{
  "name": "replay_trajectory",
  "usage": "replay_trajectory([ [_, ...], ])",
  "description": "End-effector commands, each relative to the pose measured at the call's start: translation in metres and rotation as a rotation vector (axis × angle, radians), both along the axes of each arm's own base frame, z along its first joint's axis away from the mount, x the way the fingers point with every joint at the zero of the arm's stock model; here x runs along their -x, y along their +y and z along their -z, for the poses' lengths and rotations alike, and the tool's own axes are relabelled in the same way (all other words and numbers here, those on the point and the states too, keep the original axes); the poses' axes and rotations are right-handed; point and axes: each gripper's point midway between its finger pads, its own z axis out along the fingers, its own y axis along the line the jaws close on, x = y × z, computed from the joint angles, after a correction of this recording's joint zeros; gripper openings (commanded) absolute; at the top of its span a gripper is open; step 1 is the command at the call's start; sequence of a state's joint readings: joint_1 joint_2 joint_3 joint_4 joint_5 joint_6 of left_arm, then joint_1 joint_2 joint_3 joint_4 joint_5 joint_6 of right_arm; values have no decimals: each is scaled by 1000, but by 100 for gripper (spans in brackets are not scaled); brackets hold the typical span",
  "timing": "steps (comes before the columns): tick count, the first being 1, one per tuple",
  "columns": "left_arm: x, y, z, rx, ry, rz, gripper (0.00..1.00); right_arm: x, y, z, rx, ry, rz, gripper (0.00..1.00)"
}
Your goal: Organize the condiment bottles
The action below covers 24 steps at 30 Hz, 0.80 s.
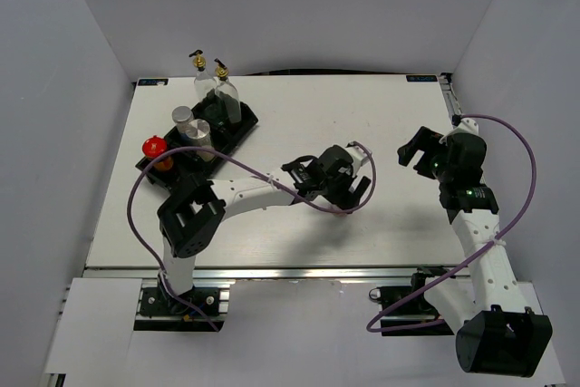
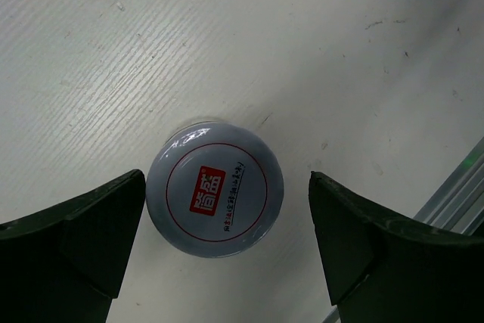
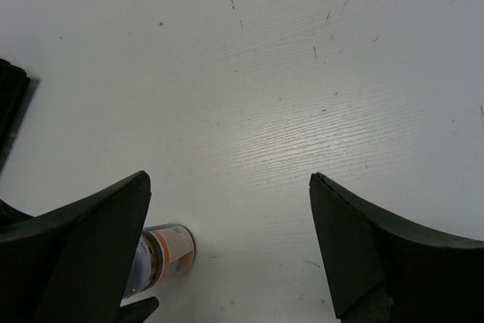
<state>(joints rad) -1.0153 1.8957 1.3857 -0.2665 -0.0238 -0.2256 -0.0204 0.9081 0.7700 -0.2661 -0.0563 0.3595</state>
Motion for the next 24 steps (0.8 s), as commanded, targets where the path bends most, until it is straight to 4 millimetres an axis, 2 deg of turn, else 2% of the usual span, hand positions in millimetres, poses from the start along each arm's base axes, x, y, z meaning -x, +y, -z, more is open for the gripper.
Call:
replay_trajectory([
  [1, -6, -6, -12, -2, -31, -11, 97, -2, -2, -5, 2, -27, 4, 89],
  [2, -8, -4, -10, -17, -34, -23, 95, -2, -3, -6, 2, -28, 9, 89],
  [5, -12, -4, -10, -37, -37, -42, 80, -2, -3, -7, 4, -33, 10, 89],
  [6, -12, -4, -10, -36, -36, -42, 64, -1, -3, -6, 4, -31, 12, 89],
  [8, -12, -5, -15, -33, -36, -43, 40, -1, -3, -7, 5, -34, 13, 89],
  [9, -12, -4, -17, -31, -37, -46, 19, -1, -3, -7, 4, -34, 11, 90],
  [11, -12, -2, -23, -23, -40, -57, 4, -1, -3, -6, 4, -32, 8, 90],
  [12, -12, 0, -26, -21, -41, -74, 0, -2, -2, -6, 2, -33, 8, 89],
  [14, -19, 11, -32, -35, -77, -128, 0, -2, -3, -6, 3, -33, 9, 89],
  [15, -20, 19, -48, -22, -98, -164, 0, -2, -2, -7, 2, -36, 8, 89],
  [16, -32, 33, -59, -36, -155, -245, 0, -2, -2, -6, 4, -33, 7, 89],
  [17, -35, 45, -64, -48, -181, -289, 0, -2, -3, -6, 4, -33, 10, 89],
  [18, -40, 58, -88, -20, -223, -344, 0, -2, -3, -6, 4, -33, 12, 89],
  [19, -44, 72, -95, -11, -232, -413, 0, -2, -4, -6, 6, -33, 15, 89],
  [22, -70, 141, -113, 4, -240, -674, 0, -2, -3, -5, 5, -30, 13, 89],
  [23, -73, 165, -105, -17, -236, -741, 0, -3, -4, -6, 4, -34, 15, 89],
  [24, -85, 199, -107, -7, -231, -861, 0, -3, -4, -5, 6, -33, 16, 89],
])
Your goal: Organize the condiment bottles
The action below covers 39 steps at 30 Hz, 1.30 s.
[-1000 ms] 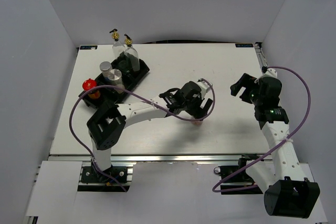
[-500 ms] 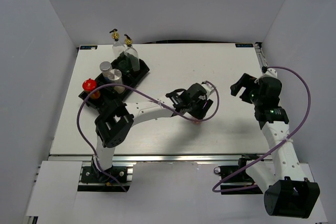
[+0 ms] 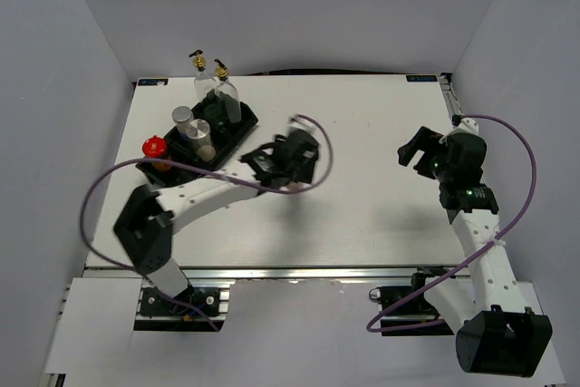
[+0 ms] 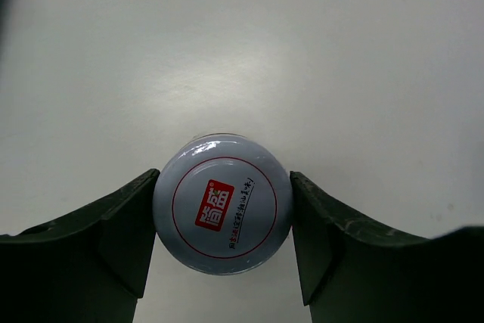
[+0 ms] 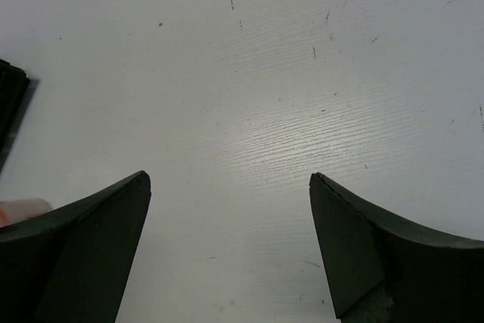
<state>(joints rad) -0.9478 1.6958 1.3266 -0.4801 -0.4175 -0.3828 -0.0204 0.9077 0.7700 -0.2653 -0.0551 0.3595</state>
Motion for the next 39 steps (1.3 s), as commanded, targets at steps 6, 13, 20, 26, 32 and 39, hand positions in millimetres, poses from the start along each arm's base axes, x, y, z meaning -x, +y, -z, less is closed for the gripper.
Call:
replay_trajectory([
  [6, -38, 229, -96, 175, -281, -789, 0, -4, -5, -3, 5, -25, 24, 89],
  [13, -20, 313, -88, 153, -294, -1050, 0, -5, -4, 1, 0, -13, 21, 89],
  [20, -45, 348, -56, 185, -224, -1120, 0, -6, -7, 3, 5, -8, 35, 90],
  [26, -67, 357, -37, 160, -211, -1138, 0, -6, -11, 4, 20, -2, 52, 89],
  [32, -76, 370, -22, 139, -211, -1171, 0, -7, -16, 4, 37, -2, 78, 89],
  [39, -83, 366, 3, 156, -155, -1145, 29, -8, -18, 7, 40, 11, 87, 89],
])
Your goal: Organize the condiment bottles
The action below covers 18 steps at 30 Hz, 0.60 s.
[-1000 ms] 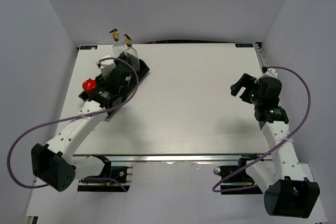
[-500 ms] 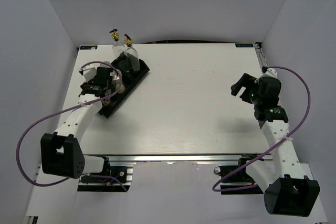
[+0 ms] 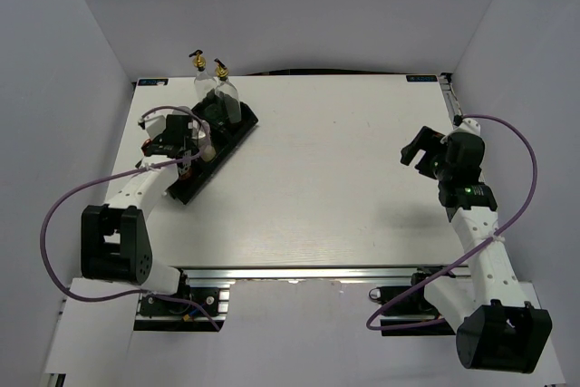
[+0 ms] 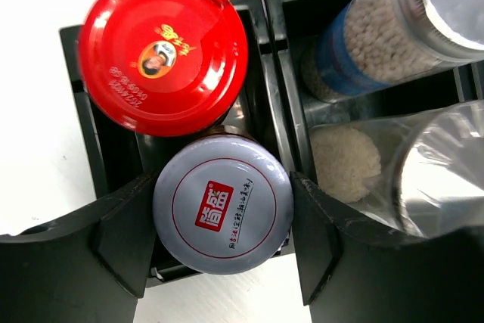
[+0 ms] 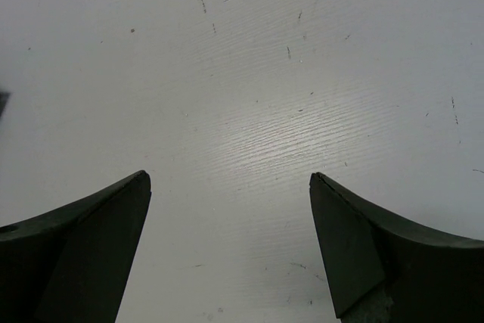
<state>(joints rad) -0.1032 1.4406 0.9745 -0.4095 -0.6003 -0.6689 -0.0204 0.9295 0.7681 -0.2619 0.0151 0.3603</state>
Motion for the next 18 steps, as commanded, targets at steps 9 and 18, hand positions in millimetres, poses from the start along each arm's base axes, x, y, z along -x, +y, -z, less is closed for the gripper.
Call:
replay_trajectory([
  [9, -6, -6, -4, 47, -37, 17, 78, -5, -3, 2, -2, 2, 16, 89],
  [18, 10, 1, -55, 42, -102, -28, 98, -3, -4, 0, 6, 2, 17, 89],
])
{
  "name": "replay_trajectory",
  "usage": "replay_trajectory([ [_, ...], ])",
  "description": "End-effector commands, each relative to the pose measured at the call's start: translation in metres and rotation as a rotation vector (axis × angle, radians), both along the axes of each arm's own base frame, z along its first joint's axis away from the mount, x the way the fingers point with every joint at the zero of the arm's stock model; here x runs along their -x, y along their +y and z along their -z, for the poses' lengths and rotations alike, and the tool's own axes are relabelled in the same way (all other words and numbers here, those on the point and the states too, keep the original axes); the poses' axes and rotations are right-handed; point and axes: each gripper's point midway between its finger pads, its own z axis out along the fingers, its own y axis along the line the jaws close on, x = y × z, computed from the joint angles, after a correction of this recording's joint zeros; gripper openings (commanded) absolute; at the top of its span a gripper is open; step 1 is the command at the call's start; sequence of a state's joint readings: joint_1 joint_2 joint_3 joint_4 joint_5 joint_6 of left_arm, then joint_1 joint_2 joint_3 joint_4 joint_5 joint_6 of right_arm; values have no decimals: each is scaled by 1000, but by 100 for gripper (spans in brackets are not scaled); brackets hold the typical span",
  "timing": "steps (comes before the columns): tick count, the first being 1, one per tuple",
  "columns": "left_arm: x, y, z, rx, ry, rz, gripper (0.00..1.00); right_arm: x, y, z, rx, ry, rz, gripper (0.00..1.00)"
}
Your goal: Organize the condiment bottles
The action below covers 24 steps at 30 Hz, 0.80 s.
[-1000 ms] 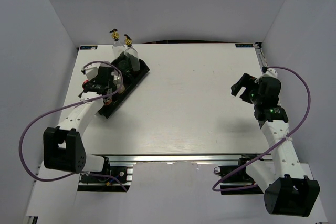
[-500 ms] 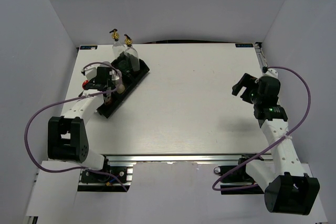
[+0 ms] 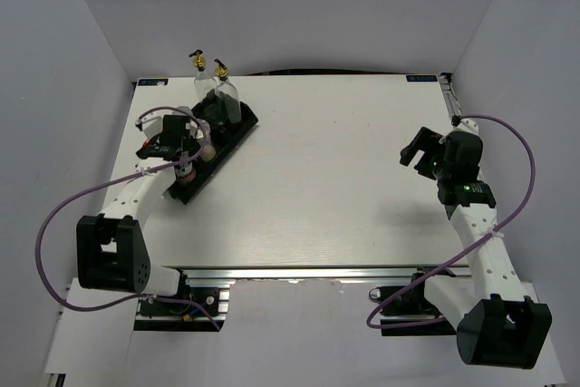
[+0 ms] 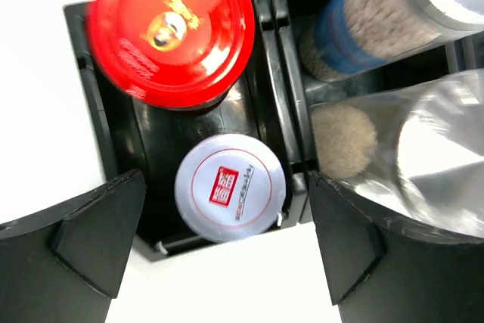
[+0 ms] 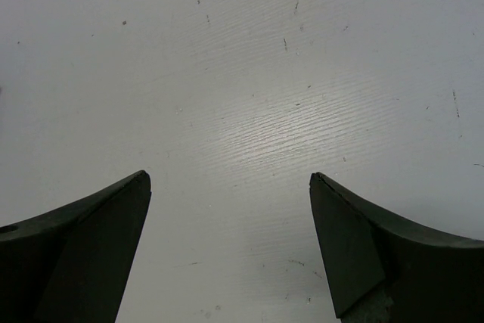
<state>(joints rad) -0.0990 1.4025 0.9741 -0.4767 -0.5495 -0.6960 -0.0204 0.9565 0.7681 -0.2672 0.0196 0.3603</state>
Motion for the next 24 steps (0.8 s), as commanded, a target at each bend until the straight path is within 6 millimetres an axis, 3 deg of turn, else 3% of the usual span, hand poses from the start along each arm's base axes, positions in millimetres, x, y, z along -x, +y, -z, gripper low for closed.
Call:
replay_trajectory([
  [1, 1, 9, -63, -14, -134, -50, 98, -1, -3, -11, 6, -35, 12, 89],
  [4, 8, 15, -109, -30, -229, -64, 98, 0, -5, -16, 13, -52, 22, 89],
  [6, 20, 22, -148, -46, -318, -89, 98, 0, -7, -18, 12, -61, 37, 89],
  [9, 45, 38, -186, -106, -415, -146, 98, -1, -12, -21, 13, -64, 67, 89],
  [12, 66, 51, -202, -155, -476, -199, 98, -1, -15, -23, 14, -70, 89, 89],
  [18, 54, 33, -195, -125, -511, -61, 98, 1, -18, -28, 13, -104, 116, 90],
  [24, 52, 33, -194, -130, -495, -61, 98, 4, -19, -37, 10, -155, 120, 89],
])
